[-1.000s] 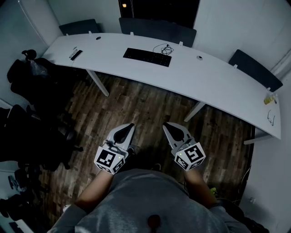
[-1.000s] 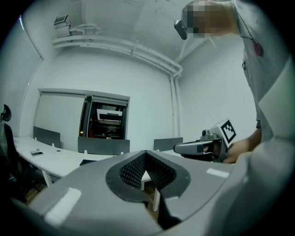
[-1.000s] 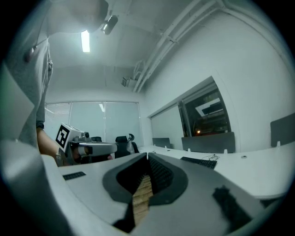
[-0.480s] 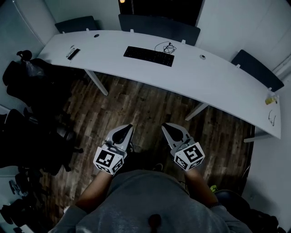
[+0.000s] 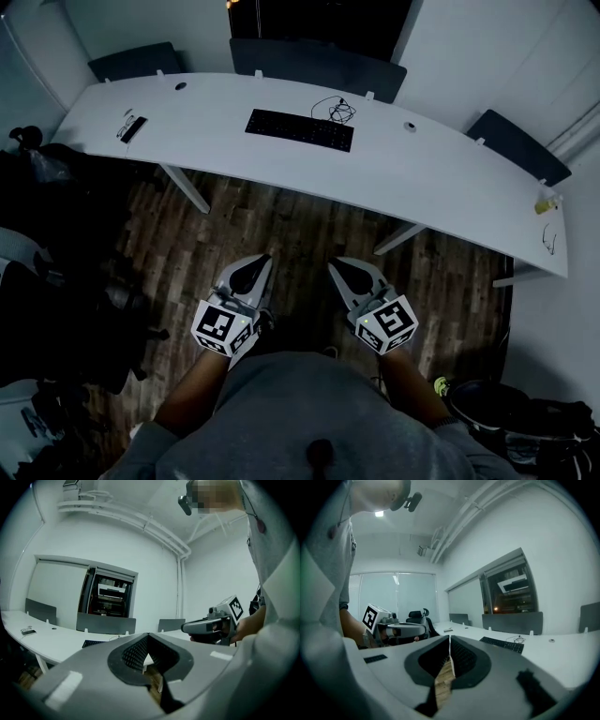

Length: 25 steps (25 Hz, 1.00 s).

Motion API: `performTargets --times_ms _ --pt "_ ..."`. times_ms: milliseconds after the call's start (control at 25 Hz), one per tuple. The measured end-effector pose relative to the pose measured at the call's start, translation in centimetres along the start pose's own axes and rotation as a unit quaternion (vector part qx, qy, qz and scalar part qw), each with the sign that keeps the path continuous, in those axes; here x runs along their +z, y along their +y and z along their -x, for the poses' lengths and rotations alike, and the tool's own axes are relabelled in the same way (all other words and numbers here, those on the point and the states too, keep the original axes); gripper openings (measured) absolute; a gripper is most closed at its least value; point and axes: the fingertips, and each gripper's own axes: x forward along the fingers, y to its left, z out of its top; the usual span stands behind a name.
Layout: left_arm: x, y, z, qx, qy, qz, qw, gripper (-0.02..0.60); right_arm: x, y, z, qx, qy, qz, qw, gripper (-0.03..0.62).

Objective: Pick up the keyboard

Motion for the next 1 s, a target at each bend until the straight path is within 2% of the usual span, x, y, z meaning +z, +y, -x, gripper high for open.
performTargets --times_ms 240,720,1000 --pt "0.2 5.2 -0.7 -0.016 0.0 0.005 0.9999 0.005 0.2 -0.1 -4.6 -0.021 0.013 0.001 1.0 0.02" --pt "-0.8 14.1 1.2 -0.041 0.015 0.011 0.999 0.005 -0.2 1.5 -12.6 -0.058 0.037 0.001 0.998 0.02" --pt "-1.3 16.6 1.4 -0.039 0.021 0.022 0.9988 0.005 -0.4 1.5 -14.2 -0.066 0.045 -0.005 0.997 0.02"
